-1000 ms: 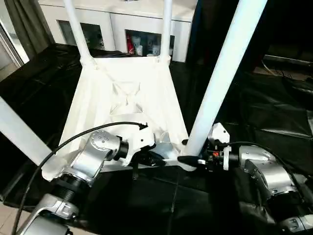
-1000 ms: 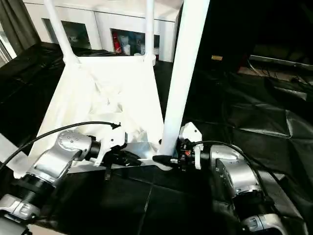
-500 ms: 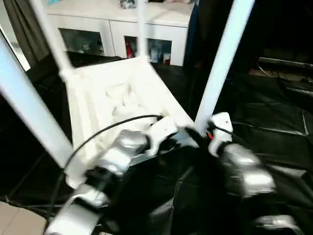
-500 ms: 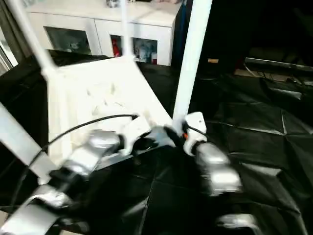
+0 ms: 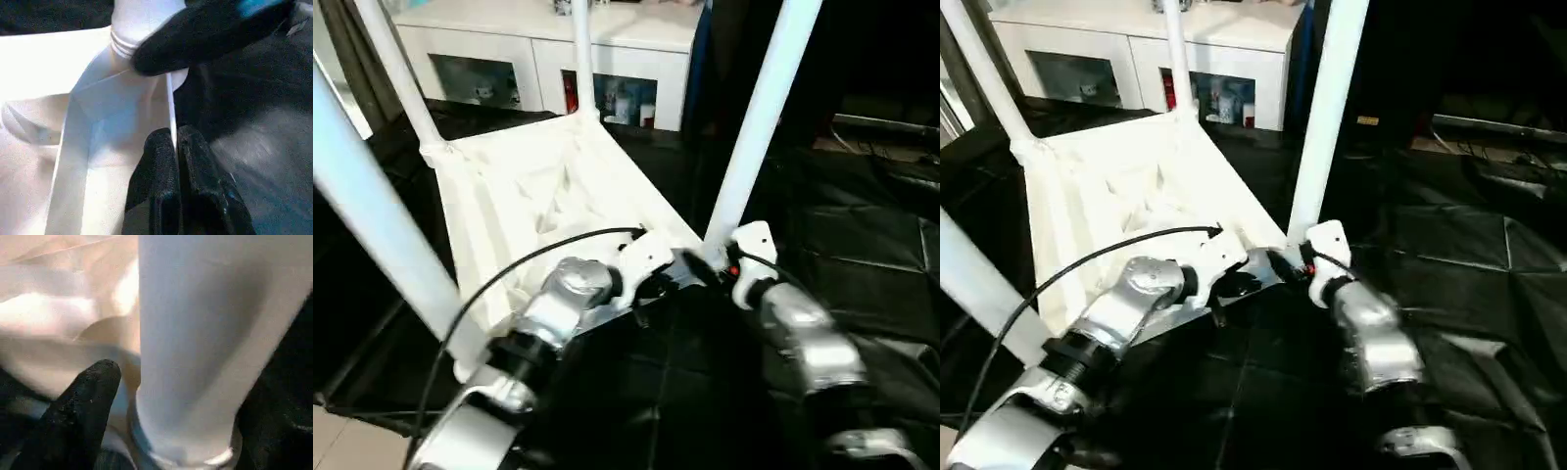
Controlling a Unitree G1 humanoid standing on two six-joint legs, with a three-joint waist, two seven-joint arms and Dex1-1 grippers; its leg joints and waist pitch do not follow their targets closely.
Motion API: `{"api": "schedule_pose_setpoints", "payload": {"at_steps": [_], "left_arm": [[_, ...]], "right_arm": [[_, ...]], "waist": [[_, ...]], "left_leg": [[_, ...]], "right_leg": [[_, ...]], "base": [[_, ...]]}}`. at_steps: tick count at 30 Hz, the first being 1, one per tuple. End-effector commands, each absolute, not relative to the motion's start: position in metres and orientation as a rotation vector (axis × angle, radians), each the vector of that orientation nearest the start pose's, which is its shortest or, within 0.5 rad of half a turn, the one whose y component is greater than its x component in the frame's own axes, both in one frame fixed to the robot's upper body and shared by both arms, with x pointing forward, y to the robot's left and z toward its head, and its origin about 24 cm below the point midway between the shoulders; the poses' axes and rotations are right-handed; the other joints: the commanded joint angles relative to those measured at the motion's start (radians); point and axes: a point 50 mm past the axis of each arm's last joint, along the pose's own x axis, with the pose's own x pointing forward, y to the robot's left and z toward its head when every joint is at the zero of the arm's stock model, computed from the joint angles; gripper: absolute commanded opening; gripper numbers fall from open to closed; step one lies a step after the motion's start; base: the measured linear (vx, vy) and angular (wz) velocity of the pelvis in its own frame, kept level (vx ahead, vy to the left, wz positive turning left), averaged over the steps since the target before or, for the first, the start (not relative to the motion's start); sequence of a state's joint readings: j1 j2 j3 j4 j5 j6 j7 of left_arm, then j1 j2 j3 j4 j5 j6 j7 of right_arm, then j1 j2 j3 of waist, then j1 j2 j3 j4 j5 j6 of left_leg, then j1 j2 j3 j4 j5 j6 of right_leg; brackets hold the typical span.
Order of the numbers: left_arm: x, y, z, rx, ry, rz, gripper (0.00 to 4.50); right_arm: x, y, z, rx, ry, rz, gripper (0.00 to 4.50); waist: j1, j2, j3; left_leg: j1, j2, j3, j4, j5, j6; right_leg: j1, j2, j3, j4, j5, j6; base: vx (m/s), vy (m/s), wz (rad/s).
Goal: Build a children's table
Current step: Rotate leg to tighten
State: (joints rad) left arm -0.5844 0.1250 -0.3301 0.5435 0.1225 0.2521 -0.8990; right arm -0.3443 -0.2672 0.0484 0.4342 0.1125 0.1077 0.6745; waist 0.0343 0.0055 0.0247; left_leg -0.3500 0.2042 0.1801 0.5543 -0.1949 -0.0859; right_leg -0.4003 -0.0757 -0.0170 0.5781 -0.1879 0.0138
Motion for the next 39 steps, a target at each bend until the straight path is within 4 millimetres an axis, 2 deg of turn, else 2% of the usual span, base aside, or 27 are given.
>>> {"api": "schedule_pose_setpoints", "payload": {"at_steps": [1,3,4,7,9,11,14,17,18,21,23,26,27,33,36,37,38,39], "left_arm": [[0.298,0.059,0.019,0.361,0.499,-1.285,0.0],[0.297,0.068,0.02,0.356,0.509,-1.319,0.0],[0.296,0.075,0.021,0.358,0.511,-1.355,0.0],[0.291,0.082,0.024,0.331,0.512,-1.424,0.0],[0.287,0.087,0.027,0.312,0.522,-1.468,0.0],[0.283,0.096,0.029,0.304,0.543,-1.509,0.0],[0.282,0.103,0.029,0.302,0.553,-1.513,0.0],[0.28,0.109,0.028,0.296,0.569,-1.522,0.0],[0.279,0.11,0.028,0.295,0.573,-1.525,0.0],[0.277,0.112,0.028,0.29,0.58,-1.527,0.0],[0.276,0.113,0.028,0.285,0.586,-1.532,0.0],[0.275,0.112,0.028,0.282,0.586,-1.534,0.0],[0.275,0.112,0.028,0.281,0.586,-1.534,0.0],[0.281,0.103,0.026,0.293,0.554,-1.451,0.0],[0.295,0.094,0.023,0.315,0.518,-1.287,0.0],[0.299,0.091,0.022,0.32,0.511,-1.241,0.0],[0.299,0.091,0.022,0.32,0.511,-1.241,0.0],[0.305,0.083,0.022,0.324,0.504,-1.173,0.0]], "right_arm": [[0.294,-0.139,0.031,-0.063,0.259,0.897,3.62],[0.291,-0.147,0.037,-0.059,0.255,0.962,3.62],[0.288,-0.153,0.041,-0.05,0.26,1.018,3.62],[0.284,-0.159,0.043,-0.056,0.276,1.086,3.62],[0.282,-0.163,0.044,-0.078,0.288,1.12,3.62],[0.279,-0.168,0.044,-0.092,0.317,1.168,3.62],[0.277,-0.171,0.045,-0.075,0.327,1.193,3.62],[0.275,-0.173,0.047,-0.057,0.335,1.22,3.62],[0.275,-0.173,0.047,-0.053,0.336,1.226,3.35],[0.274,-0.173,0.047,-0.041,0.344,1.244,3.25],[0.273,-0.172,0.046,-0.036,0.346,1.254,2.91],[0.272,-0.171,0.046,-0.026,0.351,1.268,2.82],[0.271,-0.17,0.046,-0.021,0.353,1.273,2.59],[0.264,-0.165,0.039,0.006,0.364,1.268,2.42],[0.263,-0.161,0.032,0.02,0.366,1.182,2.4],[0.264,-0.16,0.029,0.023,0.364,1.151,2.39],[0.264,-0.16,0.029,0.023,0.364,1.151,2.37],[0.269,-0.158,0.022,0.013,0.376,1.021,2.35]], "waist": [[0.003,-0.019,-0.026],[0.003,-0.019,-0.028],[0.004,-0.018,-0.028],[0.002,-0.016,-0.027],[0.002,-0.016,-0.025],[0.002,-0.012,-0.025],[0.002,-0.016,-0.026],[0.003,-0.019,-0.025],[0.003,-0.019,-0.025],[0.003,-0.022,-0.025],[0.003,-0.022,-0.024],[0.004,-0.022,-0.025],[0.004,-0.022,-0.025],[0.005,-0.022,-0.027],[0.008,-0.023,-0.022],[0.01,-0.024,-0.02],[0.009,-0.025,-0.019],[0.008,-0.024,-0.019]], "left_leg": [[-0.012,0.015,0.003,-0.058,-0.23,0.089],[-0.014,0.016,0.002,-0.056,-0.202,0.095],[-0.014,0.017,0.002,-0.055,-0.182,0.102],[-0.012,0.02,0.003,-0.056,-0.182,0.107],[-0.01,0.021,0.004,-0.058,-0.197,0.103],[-0.006,0.024,0.004,-0.06,-0.212,0.09],[-0.006,0.022,0.006,-0.055,-0.17,0.101],[-0.008,0.023,0.007,-0.054,-0.156,0.107],[-0.008,0.022,0.008,-0.053,-0.155,0.106],[-0.007,0.023,0.01,-0.052,-0.159,0.105],[-0.006,0.024,0.011,-0.053,-0.162,0.103],[-0.005,0.025,0.012,-0.052,-0.15,0.102],[-0.005,0.024,0.013,-0.051,-0.149,0.102],[-0.003,0.023,0.015,-0.048,-0.136,0.108],[-0.001,0.023,0.015,-0.05,-0.176,0.097],[0.002,0.023,0.014,-0.053,-0.203,0.082],[-0.001,0.022,0.011,-0.055,-0.221,0.068],[-0.003,0.021,0.01,-0.056,-0.226,0.064]], "right_leg": [[0.034,-0.04,0.021,-0.077,-0.239,-0.176],[0.04,-0.041,0.02,-0.072,-0.21,-0.188],[0.043,-0.04,0.018,-0.067,-0.175,-0.207],[0.039,-0.04,0.017,-0.065,-0.157,-0.225],[0.039,-0.042,0.018,-0.066,-0.183,-0.229],[0.036,-0.042,0.019,-0.066,-0.201,-0.232],[0.039,-0.038,0.019,-0.055,-0.102,-0.256],[0.043,-0.04,0.018,-0.052,-0.086,-0.264],[0.043,-0.041,0.018,-0.053,-0.092,-0.263],[0.042,-0.042,0.018,-0.054,-0.111,-0.262],[0.041,-0.043,0.019,-0.055,-0.128,-0.257],[0.041,-0.042,0.02,-0.053,-0.118,-0.258],[0.041,-0.041,0.02,-0.053,-0.116,-0.258],[0.042,-0.04,0.021,-0.051,-0.086,-0.26],[0.037,-0.042,0.022,-0.061,-0.161,-0.245],[0.035,-0.044,0.022,-0.068,-0.23,-0.227],[0.036,-0.045,0.023,-0.071,-0.284,-0.208],[0.036,-0.045,0.023,-0.073,-0.301,-0.198]], "base": [[0.0,0.0,0.0],[0.0,0.0,0.0],[0.0,0.0,0.0],[0.0,0.0,0.0],[0.0,0.0,0.0],[0.0,0.0,0.0],[0.0,0.0,0.0],[0.0,0.0,0.0],[0.0,0.0,0.0],[0.0,0.0,0.0],[0.0,0.0,0.0],[0.0,0.0,0.0],[0.0,0.0,0.0],[0.0,0.0,0.0],[0.0,0.0,0.0],[0.0,0.0,0.0],[0.0,0.0,0.0],[0.0,0.0,0.0]]}}
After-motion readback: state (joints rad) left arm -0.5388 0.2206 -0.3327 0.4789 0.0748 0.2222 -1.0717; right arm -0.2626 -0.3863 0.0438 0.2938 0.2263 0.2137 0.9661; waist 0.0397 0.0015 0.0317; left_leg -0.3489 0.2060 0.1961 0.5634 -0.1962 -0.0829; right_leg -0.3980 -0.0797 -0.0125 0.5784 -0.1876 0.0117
